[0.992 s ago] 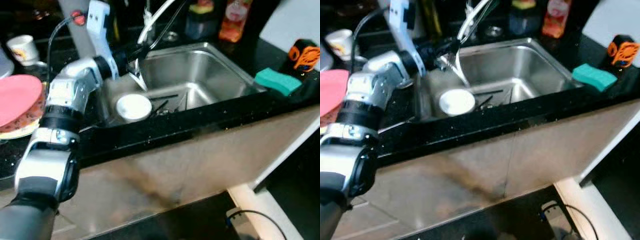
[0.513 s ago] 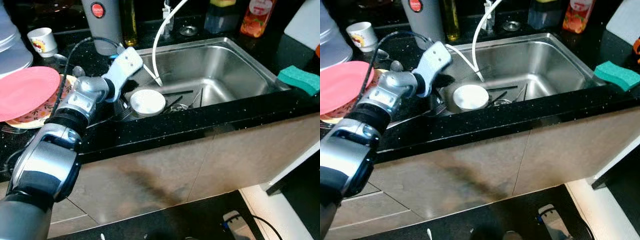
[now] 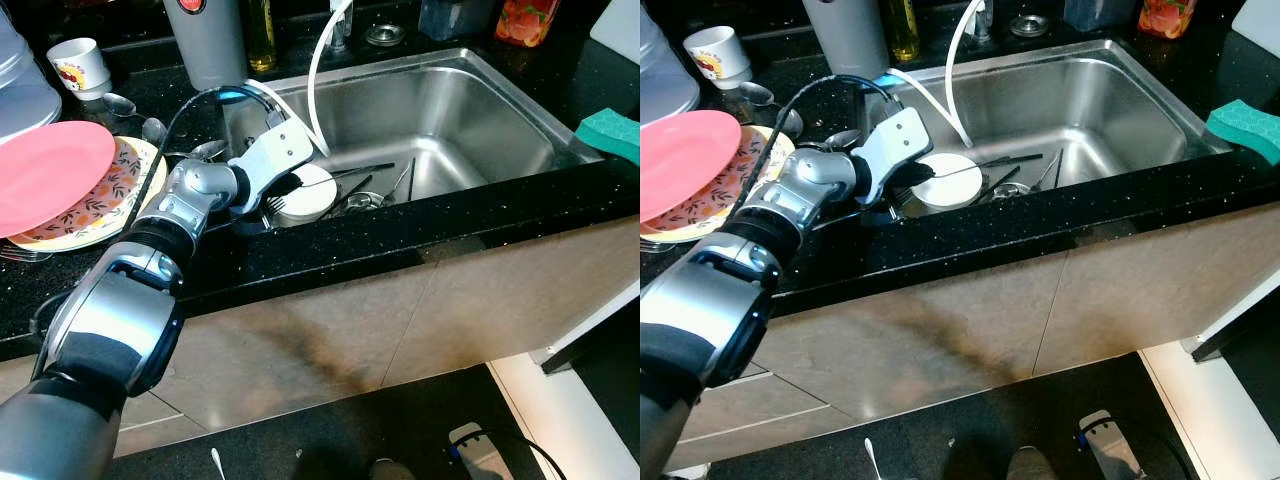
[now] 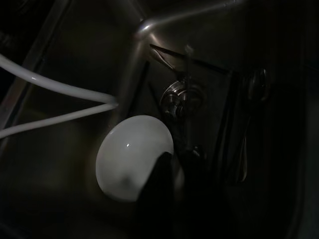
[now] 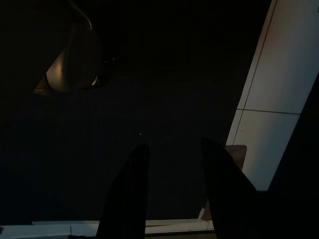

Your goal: Kitchen organization

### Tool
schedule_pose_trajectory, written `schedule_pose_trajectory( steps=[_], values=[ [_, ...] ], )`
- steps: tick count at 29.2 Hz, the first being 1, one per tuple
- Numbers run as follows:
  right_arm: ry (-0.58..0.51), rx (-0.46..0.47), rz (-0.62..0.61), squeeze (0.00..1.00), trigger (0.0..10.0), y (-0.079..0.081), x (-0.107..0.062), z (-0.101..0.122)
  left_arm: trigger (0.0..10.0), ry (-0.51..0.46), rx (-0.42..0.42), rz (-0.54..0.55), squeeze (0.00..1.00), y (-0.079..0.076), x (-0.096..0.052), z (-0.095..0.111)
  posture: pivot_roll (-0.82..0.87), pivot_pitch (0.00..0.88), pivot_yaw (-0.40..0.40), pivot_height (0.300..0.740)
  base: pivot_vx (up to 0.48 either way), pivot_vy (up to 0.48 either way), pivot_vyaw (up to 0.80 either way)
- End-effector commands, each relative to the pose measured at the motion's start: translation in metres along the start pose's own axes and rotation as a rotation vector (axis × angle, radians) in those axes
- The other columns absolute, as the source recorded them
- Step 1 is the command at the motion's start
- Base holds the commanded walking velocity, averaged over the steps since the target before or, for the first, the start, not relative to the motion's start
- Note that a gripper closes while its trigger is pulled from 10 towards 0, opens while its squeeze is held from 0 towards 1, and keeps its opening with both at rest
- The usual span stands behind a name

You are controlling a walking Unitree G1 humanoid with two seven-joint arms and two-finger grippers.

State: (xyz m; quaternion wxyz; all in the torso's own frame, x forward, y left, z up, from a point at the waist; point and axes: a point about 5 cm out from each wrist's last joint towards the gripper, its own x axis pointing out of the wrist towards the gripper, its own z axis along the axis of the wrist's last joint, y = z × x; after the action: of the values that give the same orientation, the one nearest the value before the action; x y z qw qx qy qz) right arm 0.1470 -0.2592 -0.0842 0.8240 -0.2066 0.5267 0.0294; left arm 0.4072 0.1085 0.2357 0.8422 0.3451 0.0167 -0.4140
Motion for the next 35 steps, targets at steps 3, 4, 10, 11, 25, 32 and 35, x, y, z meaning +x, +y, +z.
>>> schedule_pose_trajectory(
  steps=[3, 4, 10, 11, 25, 32, 35],
  values=[
    [0.01, 0.012, 0.011, 0.0, 10.0, 0.005, 0.0, -0.004, 10.0, -0.004, 0.031, 0.021, 1.0, 0.005, -0.001, 0.005, -0.09, 0.139, 0.096, 0.74, 0.0, 0.0, 0.0],
    [0.01, 0.013, 0.011, 0.0, 10.0, 0.005, 0.0, -0.004, 10.0, -0.006, 0.043, 0.034, 1.0, 0.007, -0.001, 0.007, -0.09, 0.137, 0.096, 0.74, 0.0, 0.0, 0.0],
    [0.006, 0.003, 0.014, 0.0, 10.0, 0.004, 0.0, -0.001, 10.0, -0.02, 0.105, 0.103, 1.0, 0.018, -0.006, 0.015, -0.08, 0.125, 0.089, 0.74, 0.0, 0.0, 0.0],
    [0.006, 0.003, 0.014, 0.0, 10.0, 0.004, 0.0, -0.001, 10.0, -0.02, 0.105, 0.103, 1.0, 0.018, -0.006, 0.015, -0.08, 0.125, 0.089, 0.74, 0.0, 0.0, 0.0],
    [-0.003, -0.002, 0.017, 0.0, 10.0, 0.002, 0.001, 0.008, 10.0, -0.37, -0.001, 0.021, 0.0, 0.069, -0.063, 0.071, -0.06, 0.074, 0.068, 0.74, 0.0, 0.0, 0.0],
    [-0.012, -0.012, 0.019, 0.0, 10.0, 0.002, 0.002, 0.014, 10.0, -0.207, 0.07, -0.361, 0.0, 0.057, -0.09, 0.046, -0.03, 0.056, 0.065, 0.74, 0.0, 0.0, 0.0],
    [-0.014, -0.015, 0.02, 0.0, 10.0, 0.002, 0.002, 0.015, 10.0, -0.125, 0.088, -0.427, 0.0, 0.052, -0.094, 0.035, -0.02, 0.049, 0.069, 0.74, 0.0, 0.0, 0.0]
  ],
)
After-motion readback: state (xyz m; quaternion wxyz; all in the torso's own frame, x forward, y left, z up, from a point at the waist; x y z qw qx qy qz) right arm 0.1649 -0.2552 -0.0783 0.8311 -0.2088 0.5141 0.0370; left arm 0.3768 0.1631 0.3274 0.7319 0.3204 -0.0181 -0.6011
